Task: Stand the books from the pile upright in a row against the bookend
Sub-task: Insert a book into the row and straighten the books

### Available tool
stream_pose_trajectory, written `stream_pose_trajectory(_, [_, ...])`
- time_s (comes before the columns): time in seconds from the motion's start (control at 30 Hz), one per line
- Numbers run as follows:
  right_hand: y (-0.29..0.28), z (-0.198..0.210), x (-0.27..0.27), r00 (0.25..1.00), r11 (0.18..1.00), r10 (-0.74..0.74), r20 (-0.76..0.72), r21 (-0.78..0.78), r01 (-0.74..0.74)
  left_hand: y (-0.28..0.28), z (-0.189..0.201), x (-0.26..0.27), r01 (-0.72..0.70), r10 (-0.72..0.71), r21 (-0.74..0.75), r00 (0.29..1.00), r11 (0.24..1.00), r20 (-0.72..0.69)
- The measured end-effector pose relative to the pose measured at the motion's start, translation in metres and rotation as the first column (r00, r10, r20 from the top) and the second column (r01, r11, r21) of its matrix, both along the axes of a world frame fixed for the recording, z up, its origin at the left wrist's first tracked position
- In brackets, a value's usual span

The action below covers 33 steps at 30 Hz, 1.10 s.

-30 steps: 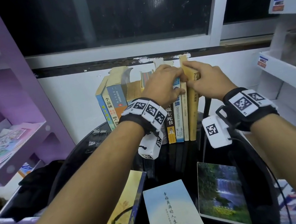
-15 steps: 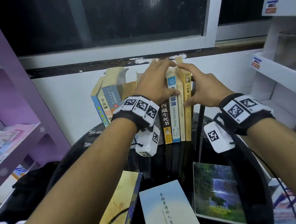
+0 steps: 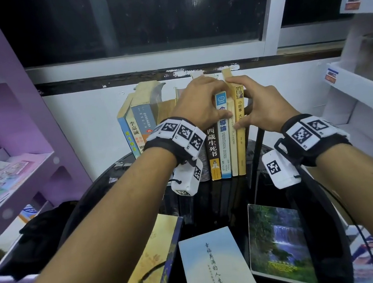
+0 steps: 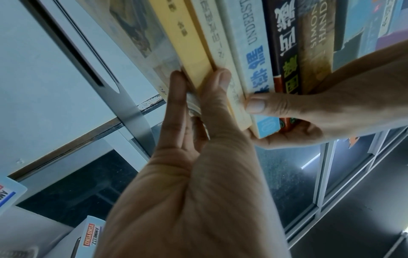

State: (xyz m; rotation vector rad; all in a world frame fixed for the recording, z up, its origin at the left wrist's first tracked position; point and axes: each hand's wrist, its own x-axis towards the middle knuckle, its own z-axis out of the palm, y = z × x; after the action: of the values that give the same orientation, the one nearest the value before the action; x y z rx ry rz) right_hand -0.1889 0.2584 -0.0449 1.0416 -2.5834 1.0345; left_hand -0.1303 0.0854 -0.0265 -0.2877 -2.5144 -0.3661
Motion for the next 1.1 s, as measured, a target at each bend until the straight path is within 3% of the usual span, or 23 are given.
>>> stream_pose_trajectory(0.27, [0.0035,-0.0061,-0.0031,1.000,0.998,0.014,0.023,-0.067,-0.013,-0.0014,-0.0014,-0.0027,0.025,-0.026,0.021,1.000,0.999,0.003])
stream_pose_trajectory(1.1, [-0.0008,-0.0025,0.0058,1.000,1.000,-0.025,0.012,-0.010,0.025,-0.0017,0.0018,-0.0038,0.020,-0.021,0.034,0.999,0.999,0.034])
